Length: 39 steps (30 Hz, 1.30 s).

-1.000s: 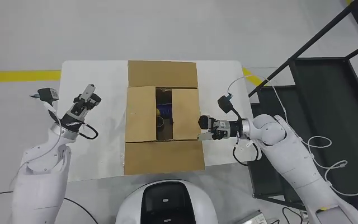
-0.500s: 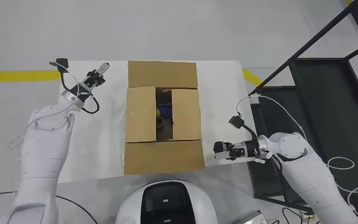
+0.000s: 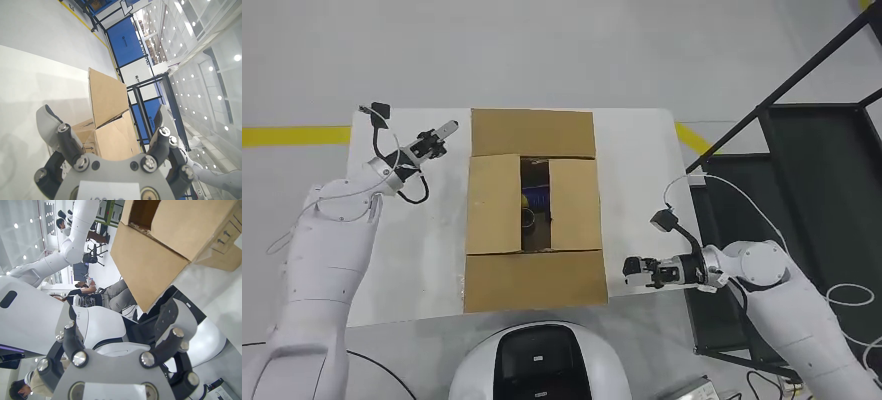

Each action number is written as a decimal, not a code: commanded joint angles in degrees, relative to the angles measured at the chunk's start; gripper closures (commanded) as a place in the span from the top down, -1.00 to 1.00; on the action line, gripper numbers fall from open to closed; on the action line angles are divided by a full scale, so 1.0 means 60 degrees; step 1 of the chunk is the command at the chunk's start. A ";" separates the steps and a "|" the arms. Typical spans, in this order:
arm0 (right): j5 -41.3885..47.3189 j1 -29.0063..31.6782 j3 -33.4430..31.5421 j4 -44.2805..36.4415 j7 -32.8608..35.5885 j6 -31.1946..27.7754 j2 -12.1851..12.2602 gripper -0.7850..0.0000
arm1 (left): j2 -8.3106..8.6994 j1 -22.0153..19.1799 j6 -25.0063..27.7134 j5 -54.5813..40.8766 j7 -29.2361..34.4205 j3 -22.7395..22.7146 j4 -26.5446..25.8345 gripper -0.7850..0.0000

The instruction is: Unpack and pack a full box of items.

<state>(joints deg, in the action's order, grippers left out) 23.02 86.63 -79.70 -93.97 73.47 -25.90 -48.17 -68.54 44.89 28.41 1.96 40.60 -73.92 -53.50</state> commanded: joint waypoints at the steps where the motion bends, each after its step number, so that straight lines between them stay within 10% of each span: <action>1: -0.0224 -0.0035 0.0109 0.0121 -0.0086 0.0495 -0.0001 1.00 | 0.0038 0.0178 -0.0315 0.0384 -0.0405 -0.0041 -0.0219 1.00; 18: 0.0329 -0.0918 0.2495 0.0662 -0.0320 0.1007 -0.0492 1.00 | -0.0459 -0.1566 -0.0363 0.0940 -0.2411 0.0930 0.2634 1.00; 27: 0.3385 -0.1798 0.2918 0.1060 0.0103 0.0228 -0.0845 1.00 | -0.0799 -0.2432 0.0299 0.0630 -0.2053 0.1401 0.3937 1.00; 39: 0.3170 -0.2880 0.3327 0.1704 -0.0522 -0.0316 -0.1193 1.00 | -0.1108 -0.3074 0.1009 0.0923 -0.1146 0.1966 0.5123 1.00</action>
<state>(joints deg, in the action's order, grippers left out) 42.64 69.61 -59.80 -83.88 70.52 -27.67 -55.25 -74.87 26.73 34.50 7.42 33.57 -62.56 -23.24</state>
